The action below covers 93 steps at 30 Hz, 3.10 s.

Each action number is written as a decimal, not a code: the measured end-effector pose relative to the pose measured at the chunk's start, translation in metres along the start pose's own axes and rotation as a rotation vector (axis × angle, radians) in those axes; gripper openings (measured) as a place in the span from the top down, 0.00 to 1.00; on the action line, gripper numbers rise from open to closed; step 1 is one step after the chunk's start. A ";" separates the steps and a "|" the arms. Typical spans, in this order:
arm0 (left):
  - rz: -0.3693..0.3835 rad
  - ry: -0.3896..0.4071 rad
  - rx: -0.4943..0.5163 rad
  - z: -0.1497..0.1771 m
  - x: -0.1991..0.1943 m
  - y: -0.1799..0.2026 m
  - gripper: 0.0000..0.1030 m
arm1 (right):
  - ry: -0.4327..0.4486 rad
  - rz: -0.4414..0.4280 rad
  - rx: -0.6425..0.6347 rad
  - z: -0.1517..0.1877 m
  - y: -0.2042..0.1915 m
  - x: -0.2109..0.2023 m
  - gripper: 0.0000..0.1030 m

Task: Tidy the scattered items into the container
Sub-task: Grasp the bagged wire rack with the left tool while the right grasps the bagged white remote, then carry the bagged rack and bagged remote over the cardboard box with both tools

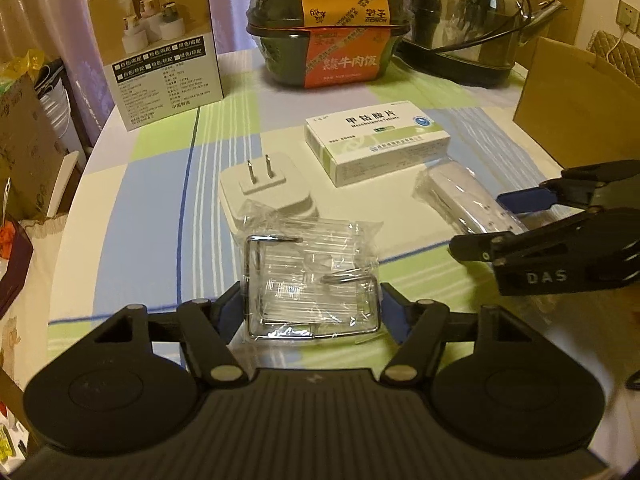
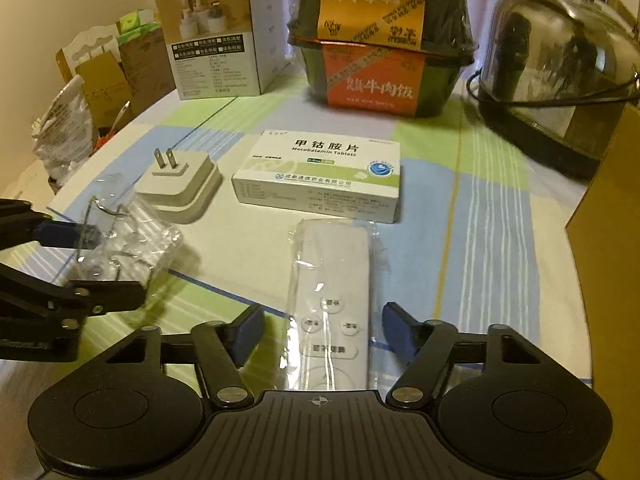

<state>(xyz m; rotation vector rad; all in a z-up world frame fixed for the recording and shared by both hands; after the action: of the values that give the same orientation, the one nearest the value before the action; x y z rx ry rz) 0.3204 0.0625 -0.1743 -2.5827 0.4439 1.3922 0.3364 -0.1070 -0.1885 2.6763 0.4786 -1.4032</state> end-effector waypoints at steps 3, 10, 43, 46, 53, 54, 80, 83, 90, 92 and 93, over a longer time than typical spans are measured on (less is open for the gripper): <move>0.003 -0.006 -0.015 0.005 -0.007 0.004 0.37 | -0.003 0.024 -0.014 0.002 0.000 -0.004 0.59; 0.019 -0.020 -0.034 0.014 -0.028 0.015 0.37 | -0.033 0.031 -0.037 0.017 -0.005 -0.023 0.60; 0.073 0.032 -0.002 0.041 -0.209 0.157 0.37 | 0.104 0.043 0.071 0.084 0.014 -0.285 0.60; 0.080 0.033 0.000 0.044 -0.217 0.169 0.37 | 0.109 0.054 0.085 0.096 0.021 -0.300 0.60; 0.106 0.035 -0.008 0.045 -0.230 0.192 0.37 | 0.120 0.067 0.119 0.112 0.039 -0.323 0.60; 0.109 0.034 -0.006 0.044 -0.231 0.195 0.37 | 0.121 0.069 0.124 0.113 0.041 -0.325 0.60; 0.151 0.027 0.047 0.026 -0.234 0.245 0.37 | 0.137 0.126 0.202 0.133 0.087 -0.350 0.60; 0.156 0.027 0.050 0.024 -0.233 0.249 0.37 | 0.139 0.133 0.213 0.135 0.092 -0.353 0.60; 0.168 0.031 0.055 0.020 -0.231 0.257 0.37 | 0.144 0.151 0.232 0.137 0.104 -0.356 0.60; 0.172 0.034 0.056 0.019 -0.231 0.259 0.37 | 0.145 0.155 0.237 0.138 0.107 -0.357 0.60; 0.172 0.036 0.056 0.018 -0.231 0.261 0.37 | 0.145 0.157 0.239 0.138 0.109 -0.357 0.60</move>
<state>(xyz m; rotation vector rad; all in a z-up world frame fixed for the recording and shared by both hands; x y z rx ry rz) 0.0979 -0.1364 0.0065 -2.5800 0.7153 1.3646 0.0715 -0.3238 0.0143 2.9411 0.1106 -1.3044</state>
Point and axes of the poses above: each gripper's, at about its wrist camera, not at the fingertips, and x roughly the way its jaws point, y to its right, z to its underside, the point moved 4 cm from there along x, roughly the way its jaws point, and after that the axes turned 6 degrees about -y, right-handed, at the moved point
